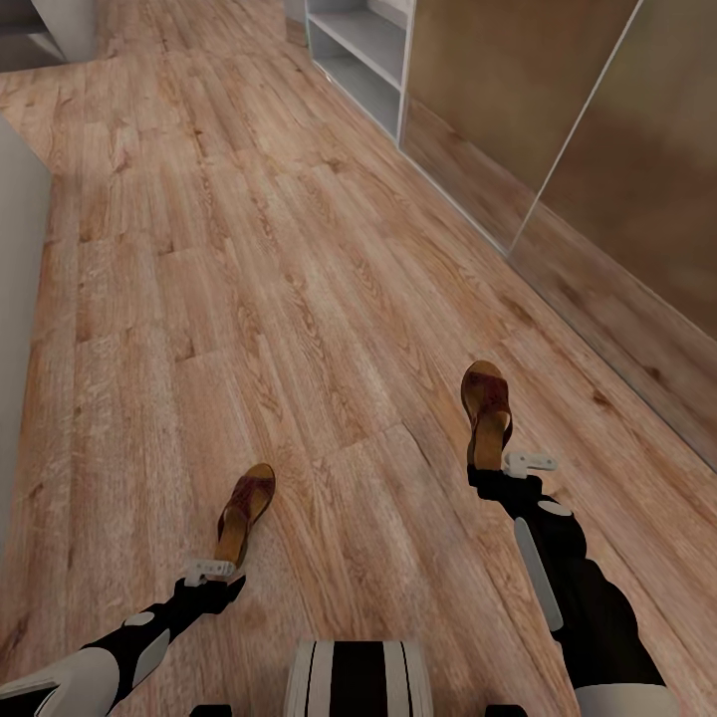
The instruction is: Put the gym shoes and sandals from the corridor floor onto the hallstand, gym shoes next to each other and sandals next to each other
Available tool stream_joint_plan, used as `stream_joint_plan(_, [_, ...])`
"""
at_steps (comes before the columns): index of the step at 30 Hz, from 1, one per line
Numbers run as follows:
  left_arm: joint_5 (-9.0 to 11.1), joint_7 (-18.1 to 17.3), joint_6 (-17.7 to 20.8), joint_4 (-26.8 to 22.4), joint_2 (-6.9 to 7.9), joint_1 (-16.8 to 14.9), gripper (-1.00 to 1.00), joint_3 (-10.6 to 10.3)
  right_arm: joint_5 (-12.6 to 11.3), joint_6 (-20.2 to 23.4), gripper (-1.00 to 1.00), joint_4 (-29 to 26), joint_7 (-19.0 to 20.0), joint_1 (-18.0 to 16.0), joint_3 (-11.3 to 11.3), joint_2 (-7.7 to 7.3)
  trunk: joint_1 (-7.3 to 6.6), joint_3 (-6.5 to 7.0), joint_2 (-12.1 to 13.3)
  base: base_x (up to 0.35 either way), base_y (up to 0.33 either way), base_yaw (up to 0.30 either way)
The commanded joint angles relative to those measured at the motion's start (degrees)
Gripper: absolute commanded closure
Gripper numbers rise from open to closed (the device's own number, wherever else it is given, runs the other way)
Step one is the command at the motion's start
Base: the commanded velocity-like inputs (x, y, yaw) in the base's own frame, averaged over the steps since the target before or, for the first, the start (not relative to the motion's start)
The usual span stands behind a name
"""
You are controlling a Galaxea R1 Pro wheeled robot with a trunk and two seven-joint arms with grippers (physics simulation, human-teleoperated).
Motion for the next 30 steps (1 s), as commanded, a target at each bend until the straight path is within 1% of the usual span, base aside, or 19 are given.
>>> stream_joint_plan(1, [-0.6,-0.13,-0.22,0.05,0.01,-0.03,-1.0,0.5,-0.74,0.25,1.0,-0.06,-0.56,-0.02,0.06,-0.02,-0.01,-0.03,-0.01,0.0,0.0,0.0])
stream_joint_plan(8, [-0.6,-0.13,-0.22,0.04,0.02,-0.03,-1.0,0.5,-0.74,0.25,1.0,-0.07,-0.57,-0.02,0.06,-0.02,-0.01,-0.04,-0.01,0.065,0.0,0.0])
stream_joint_plan(18, [-0.6,-0.13,-0.22,0.04,0.04,-0.03,-1.0,0.5,-0.74,0.28,1.0,-0.02,-0.54,-0.02,0.06,-0.02,-0.01,-0.04,-0.01,0.013,0.0,0.0])
stream_joint_plan(25, [-0.6,-0.13,-0.22,0.05,0.04,-0.03,-1.0,0.5,-0.74,0.25,1.0,0.0,-0.57,-0.02,0.06,-0.02,-0.01,-0.04,-0.01,0.123,0.0,0.0])
stream_joint_plan(30, [-0.6,-0.13,-0.22,0.05,0.02,-0.03,-1.0,0.5,-0.74,0.27,1.0,0.0,-0.55,-0.02,0.06,-0.02,-0.01,-0.04,-0.01,0.034,0.0,0.0])
